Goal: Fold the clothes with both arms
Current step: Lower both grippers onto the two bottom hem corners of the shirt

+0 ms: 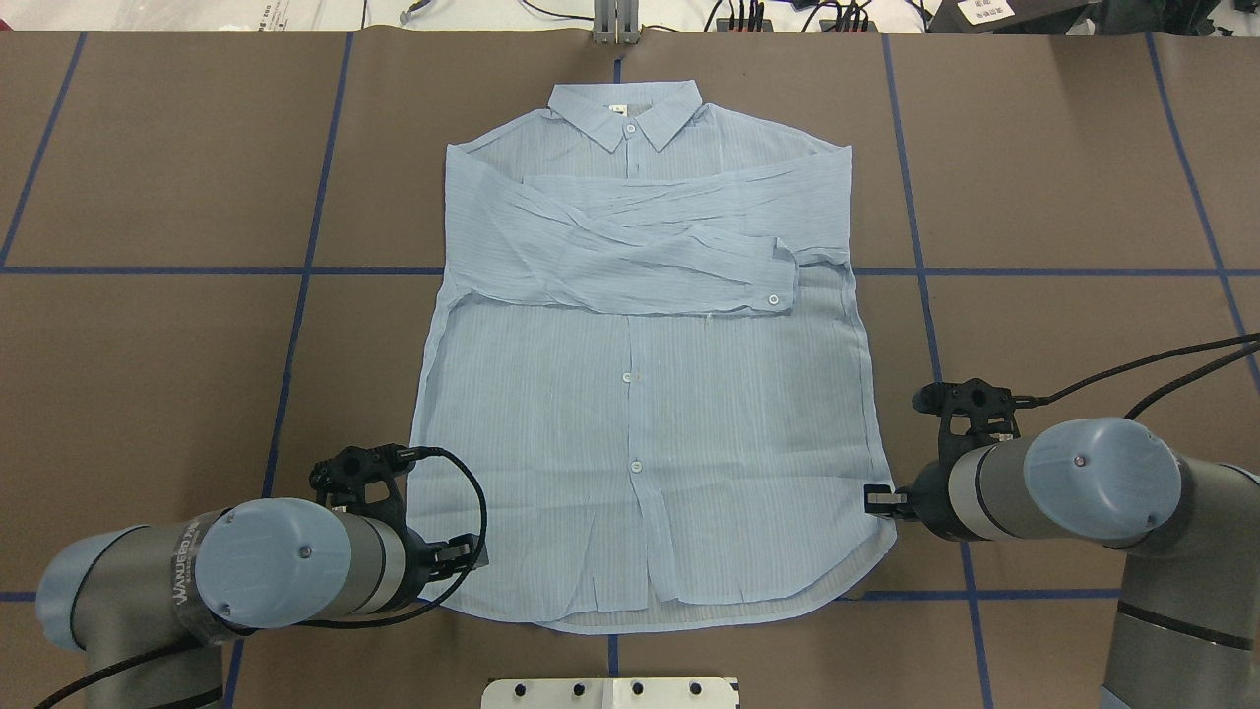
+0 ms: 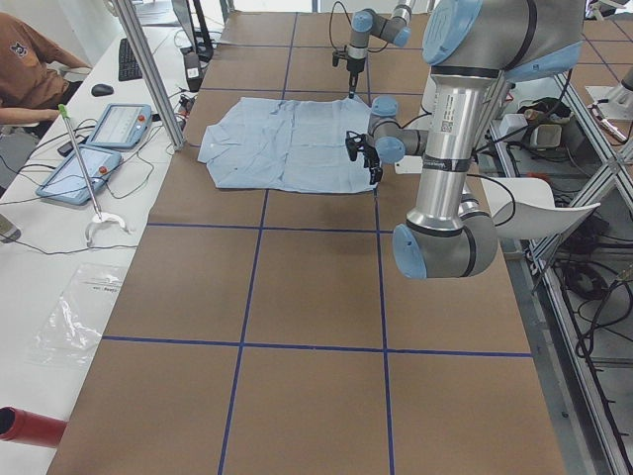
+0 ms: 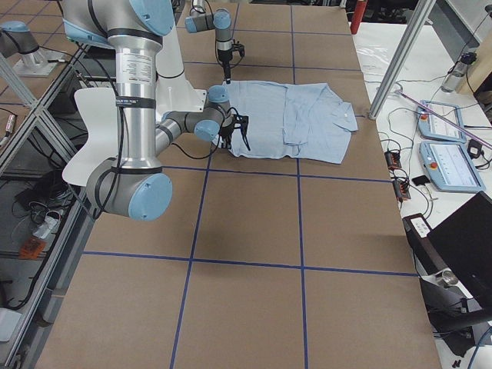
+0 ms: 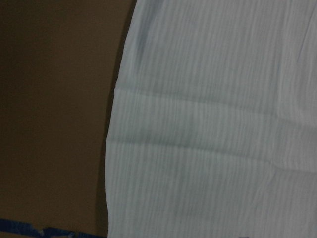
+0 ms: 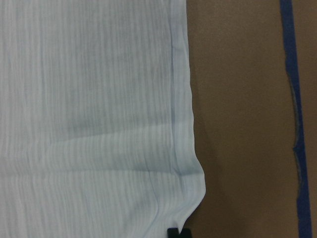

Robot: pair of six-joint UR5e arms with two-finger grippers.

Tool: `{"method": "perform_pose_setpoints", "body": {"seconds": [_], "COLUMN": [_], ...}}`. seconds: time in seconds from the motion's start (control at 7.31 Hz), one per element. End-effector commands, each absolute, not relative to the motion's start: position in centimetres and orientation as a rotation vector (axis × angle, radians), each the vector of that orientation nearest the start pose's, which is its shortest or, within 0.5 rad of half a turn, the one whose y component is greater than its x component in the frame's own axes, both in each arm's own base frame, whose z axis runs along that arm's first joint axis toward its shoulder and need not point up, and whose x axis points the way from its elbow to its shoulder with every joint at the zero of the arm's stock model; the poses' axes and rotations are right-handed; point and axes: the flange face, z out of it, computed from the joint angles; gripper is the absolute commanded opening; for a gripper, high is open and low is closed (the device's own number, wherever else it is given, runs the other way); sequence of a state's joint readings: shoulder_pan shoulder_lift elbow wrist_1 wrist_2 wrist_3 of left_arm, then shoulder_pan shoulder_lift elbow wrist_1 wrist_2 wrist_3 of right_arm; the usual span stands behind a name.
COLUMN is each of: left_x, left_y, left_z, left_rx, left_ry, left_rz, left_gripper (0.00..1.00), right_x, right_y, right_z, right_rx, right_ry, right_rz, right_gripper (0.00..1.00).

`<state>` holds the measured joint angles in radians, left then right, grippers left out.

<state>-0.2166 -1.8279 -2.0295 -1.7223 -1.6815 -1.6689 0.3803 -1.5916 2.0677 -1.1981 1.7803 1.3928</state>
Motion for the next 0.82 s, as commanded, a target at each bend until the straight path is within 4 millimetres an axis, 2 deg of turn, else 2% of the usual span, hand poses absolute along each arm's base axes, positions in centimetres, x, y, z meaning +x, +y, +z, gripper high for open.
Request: {"method": "perform_pose_setpoints", "body": {"seconds": [0.0, 0.14, 0.55, 0.68], "left_x": [51.3, 51.8, 51.8, 51.5], "left_y": [-23.7, -24.0, -24.0, -24.0], "left_z": [31.9, 32.8, 32.9, 32.7], "left_rx": [-0.052, -0.041, -0.037, -0.036], "left_ry": [0.838, 0.817, 0.814, 0.82], "left_rz": [-0.245, -0.252, -0.251, -0.252], "left_gripper": [0.73, 0.69, 0.53, 0.5], "right_x": [-39.8, -39.9, -39.5, -39.3], "right_y": [-28.5, -28.6, -28.7, -28.9], "right_z": [39.5, 39.4, 39.4, 39.4], "right_rx": [0.044, 0.045, 0.045, 0.048], "right_ry": [-0.872, -0.874, -0.874, -0.876], "right_rz": [0.107, 0.108, 0.112, 0.116], "right_gripper": [0.0, 0.0, 0.0, 0.0]}}
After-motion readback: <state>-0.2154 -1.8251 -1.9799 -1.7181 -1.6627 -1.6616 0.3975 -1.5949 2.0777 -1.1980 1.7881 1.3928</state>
